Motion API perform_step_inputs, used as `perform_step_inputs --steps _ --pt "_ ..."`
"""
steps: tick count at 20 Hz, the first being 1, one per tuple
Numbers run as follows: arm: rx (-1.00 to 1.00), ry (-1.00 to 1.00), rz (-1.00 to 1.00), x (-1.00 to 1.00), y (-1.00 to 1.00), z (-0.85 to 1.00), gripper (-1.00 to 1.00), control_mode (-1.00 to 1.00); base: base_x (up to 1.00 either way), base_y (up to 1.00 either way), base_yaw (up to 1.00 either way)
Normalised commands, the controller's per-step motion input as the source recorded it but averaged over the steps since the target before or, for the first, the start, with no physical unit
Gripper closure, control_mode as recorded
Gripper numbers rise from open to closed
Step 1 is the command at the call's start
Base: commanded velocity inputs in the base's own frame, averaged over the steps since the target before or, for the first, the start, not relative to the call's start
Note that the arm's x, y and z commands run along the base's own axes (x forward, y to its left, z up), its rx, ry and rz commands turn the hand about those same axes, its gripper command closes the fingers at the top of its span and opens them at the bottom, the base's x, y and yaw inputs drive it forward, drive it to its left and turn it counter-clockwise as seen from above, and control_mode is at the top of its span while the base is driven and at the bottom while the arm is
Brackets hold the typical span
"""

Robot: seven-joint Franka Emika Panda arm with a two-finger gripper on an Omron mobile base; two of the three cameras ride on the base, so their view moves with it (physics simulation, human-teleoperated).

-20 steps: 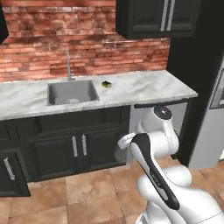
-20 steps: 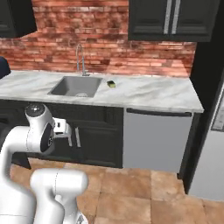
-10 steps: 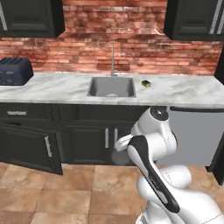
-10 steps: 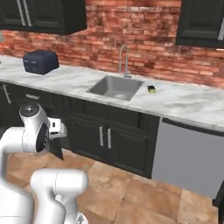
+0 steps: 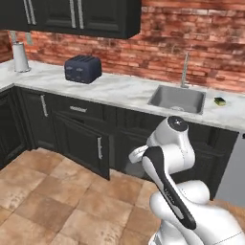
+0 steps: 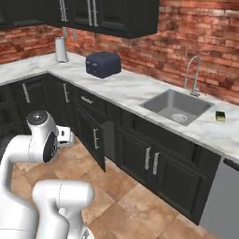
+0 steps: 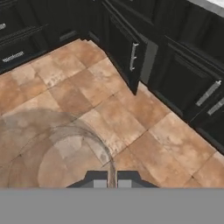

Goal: Move the glass cup from next to the sink to the open cabinet. Then, move the bowl with the fish to the fridge to clear the area for faucet cleaning.

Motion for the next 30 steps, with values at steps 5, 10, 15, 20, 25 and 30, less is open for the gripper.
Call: perform_step_inputs --steps 5,10,15,20,25,30 --pt "0.00 0.00 0.00 0.00 0.00 0.00 1.00 1.00 0.59 0.12 0.43" --pt "0.00 0.00 0.00 0.00 0.00 0.00 1.00 1.00 1.00 0.47 0.23" --pt "0.00 0.00 0.00 0.00 0.00 0.00 1.00 1.00 1.00 0.35 0.12" --pt "0.00 0.00 0.00 0.00 0.00 0.00 1.00 1.00 1.00 0.00 0.00" --pt "0.00 0.00 0.00 0.00 0.00 0.00 1.00 1.00 1.00 0.04 0.00" --pt "0.00 0.00 0.00 0.00 0.00 0.00 1.00 1.00 1.00 0.30 0.03"
